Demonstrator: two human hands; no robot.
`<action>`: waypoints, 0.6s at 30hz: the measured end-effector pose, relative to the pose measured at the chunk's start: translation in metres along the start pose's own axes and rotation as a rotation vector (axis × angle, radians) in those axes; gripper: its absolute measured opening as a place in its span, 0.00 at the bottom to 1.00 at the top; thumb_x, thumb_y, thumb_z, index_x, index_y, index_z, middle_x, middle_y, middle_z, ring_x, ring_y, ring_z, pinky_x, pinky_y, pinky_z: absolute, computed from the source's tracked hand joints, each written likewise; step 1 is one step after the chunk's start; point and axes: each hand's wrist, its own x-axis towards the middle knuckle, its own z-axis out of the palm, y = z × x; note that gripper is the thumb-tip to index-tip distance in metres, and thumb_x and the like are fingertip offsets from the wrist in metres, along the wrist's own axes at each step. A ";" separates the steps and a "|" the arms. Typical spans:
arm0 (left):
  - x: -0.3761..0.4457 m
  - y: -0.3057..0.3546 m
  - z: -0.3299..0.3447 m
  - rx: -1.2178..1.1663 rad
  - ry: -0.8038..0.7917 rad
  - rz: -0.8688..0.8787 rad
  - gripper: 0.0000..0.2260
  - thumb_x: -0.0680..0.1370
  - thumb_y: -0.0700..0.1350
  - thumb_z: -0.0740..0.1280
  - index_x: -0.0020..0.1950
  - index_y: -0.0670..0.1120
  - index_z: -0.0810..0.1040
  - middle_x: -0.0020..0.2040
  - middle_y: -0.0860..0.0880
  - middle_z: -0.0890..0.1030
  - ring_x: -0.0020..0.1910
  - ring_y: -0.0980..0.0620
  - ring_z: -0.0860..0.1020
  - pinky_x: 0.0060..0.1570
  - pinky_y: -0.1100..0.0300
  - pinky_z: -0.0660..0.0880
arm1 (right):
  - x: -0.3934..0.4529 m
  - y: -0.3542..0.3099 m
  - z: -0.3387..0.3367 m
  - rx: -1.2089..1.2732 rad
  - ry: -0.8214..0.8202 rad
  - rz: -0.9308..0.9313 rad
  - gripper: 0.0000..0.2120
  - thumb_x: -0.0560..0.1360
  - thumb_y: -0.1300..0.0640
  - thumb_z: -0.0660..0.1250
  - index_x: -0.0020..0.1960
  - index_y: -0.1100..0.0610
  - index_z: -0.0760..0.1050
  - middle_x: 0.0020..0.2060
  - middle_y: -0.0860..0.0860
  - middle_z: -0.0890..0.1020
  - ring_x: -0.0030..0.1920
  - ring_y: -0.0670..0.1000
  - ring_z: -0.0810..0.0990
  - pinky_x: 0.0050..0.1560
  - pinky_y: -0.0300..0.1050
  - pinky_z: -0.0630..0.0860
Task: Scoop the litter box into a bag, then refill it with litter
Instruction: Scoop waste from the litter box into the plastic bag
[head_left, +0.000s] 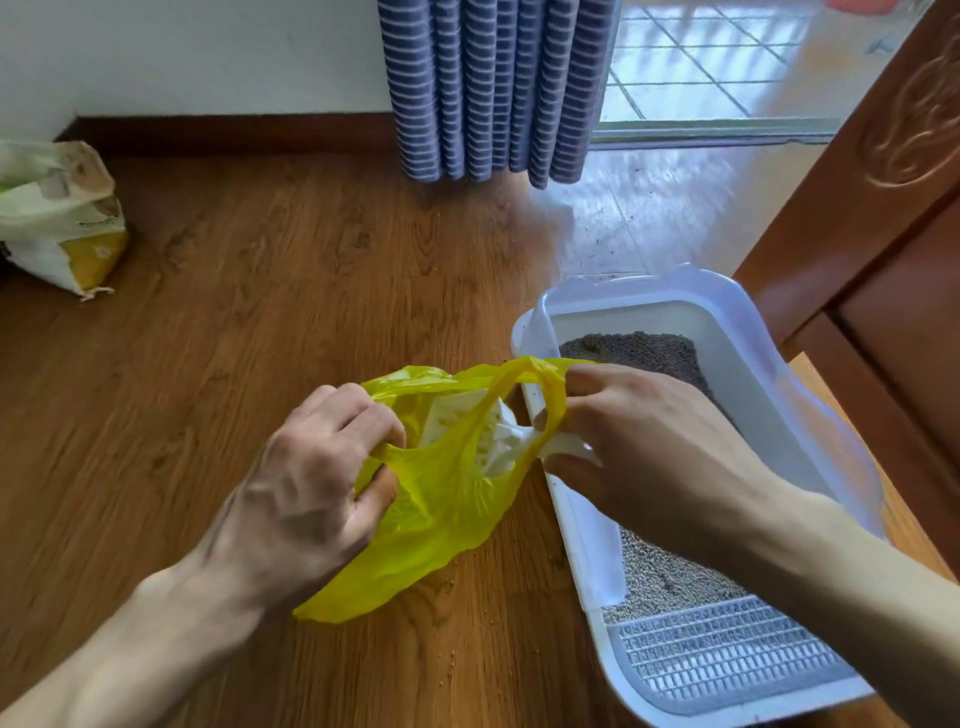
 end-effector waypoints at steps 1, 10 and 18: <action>0.000 0.000 0.000 -0.003 0.002 -0.004 0.09 0.74 0.49 0.62 0.48 0.47 0.78 0.46 0.52 0.75 0.46 0.48 0.75 0.49 0.55 0.72 | -0.002 0.002 -0.001 0.059 0.002 0.018 0.09 0.73 0.45 0.63 0.50 0.46 0.78 0.47 0.44 0.78 0.47 0.50 0.78 0.44 0.49 0.76; 0.006 0.003 0.003 0.052 0.092 -0.050 0.11 0.73 0.49 0.62 0.48 0.44 0.78 0.43 0.49 0.75 0.43 0.47 0.74 0.46 0.55 0.69 | -0.058 0.052 -0.026 0.372 0.223 0.198 0.05 0.69 0.50 0.74 0.44 0.46 0.83 0.38 0.43 0.81 0.38 0.46 0.80 0.37 0.43 0.74; 0.030 0.013 0.011 0.066 0.163 -0.071 0.13 0.73 0.51 0.61 0.47 0.42 0.76 0.40 0.49 0.73 0.39 0.47 0.70 0.41 0.55 0.64 | -0.097 0.095 -0.032 0.330 0.423 0.488 0.07 0.69 0.54 0.75 0.47 0.50 0.83 0.41 0.43 0.83 0.44 0.42 0.80 0.44 0.23 0.70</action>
